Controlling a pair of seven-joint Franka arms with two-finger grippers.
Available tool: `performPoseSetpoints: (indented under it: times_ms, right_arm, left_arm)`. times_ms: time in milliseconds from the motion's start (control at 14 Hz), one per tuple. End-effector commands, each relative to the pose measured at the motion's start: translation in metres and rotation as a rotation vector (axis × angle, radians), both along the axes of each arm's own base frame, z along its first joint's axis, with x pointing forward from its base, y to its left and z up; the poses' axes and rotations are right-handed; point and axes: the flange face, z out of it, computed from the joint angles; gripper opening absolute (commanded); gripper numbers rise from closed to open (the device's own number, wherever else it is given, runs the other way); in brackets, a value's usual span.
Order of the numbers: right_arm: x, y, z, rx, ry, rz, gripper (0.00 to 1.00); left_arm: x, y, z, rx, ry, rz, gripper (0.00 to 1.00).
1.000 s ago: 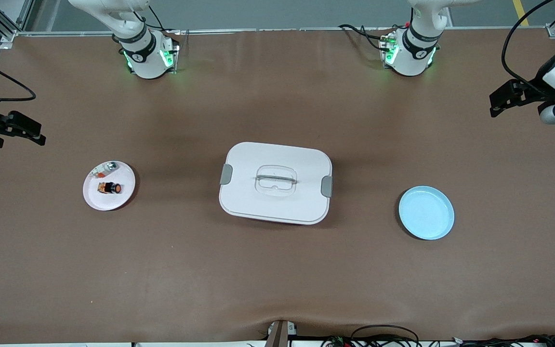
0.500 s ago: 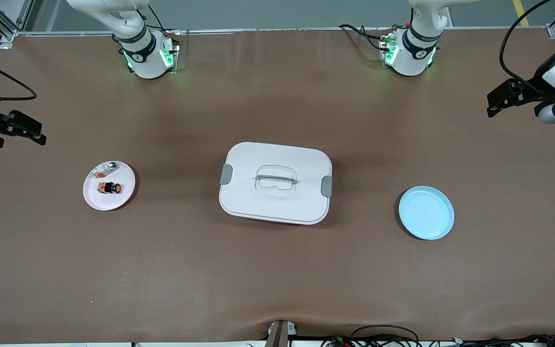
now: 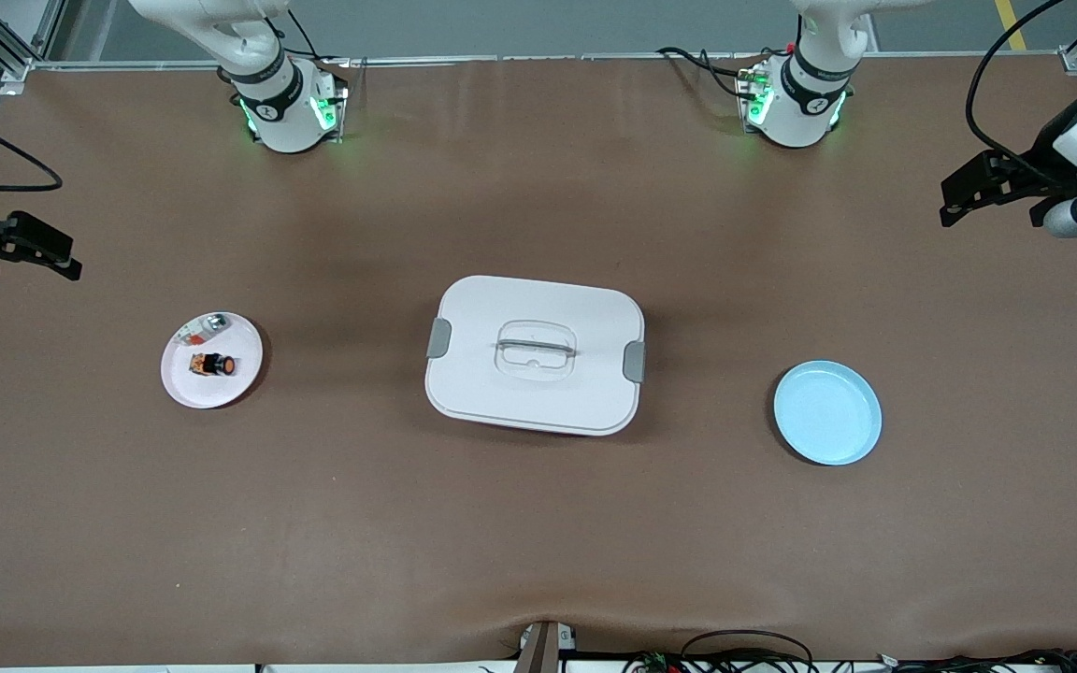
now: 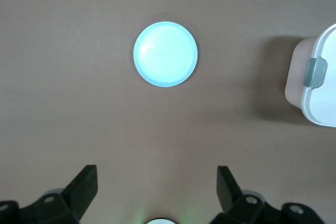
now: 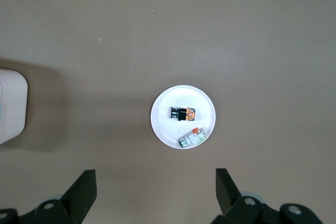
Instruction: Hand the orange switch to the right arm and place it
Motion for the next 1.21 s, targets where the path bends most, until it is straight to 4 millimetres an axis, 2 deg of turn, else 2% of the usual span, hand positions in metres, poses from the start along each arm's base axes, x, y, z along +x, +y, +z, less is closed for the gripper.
performPoseSetpoints:
  times_ms: [0, 214, 357, 500, 1143]
  right_arm:
    - [-0.011, -0.003, 0.019, 0.011, -0.016, -0.02, 1.0]
    - [-0.025, -0.001, 0.043, 0.004, -0.06, -0.012, 1.0]
    - [-0.036, -0.002, 0.051, 0.008, -0.072, -0.012, 1.0]
    - [-0.046, -0.002, 0.05, 0.013, -0.079, -0.011, 1.0]
    - [-0.049, -0.005, 0.05, 0.014, -0.041, -0.021, 1.0]
  left_arm:
    - [-0.006, 0.0, 0.009, -0.013, -0.019, -0.015, 1.0]
    - [-0.005, 0.001, 0.012, -0.011, -0.025, -0.013, 1.0]
    - [-0.005, 0.0, 0.012, -0.005, -0.026, -0.009, 1.0]
    - [-0.004, 0.001, 0.015, -0.005, -0.034, -0.006, 1.0]
    - [-0.004, 0.0, 0.013, 0.002, -0.022, -0.01, 1.0]
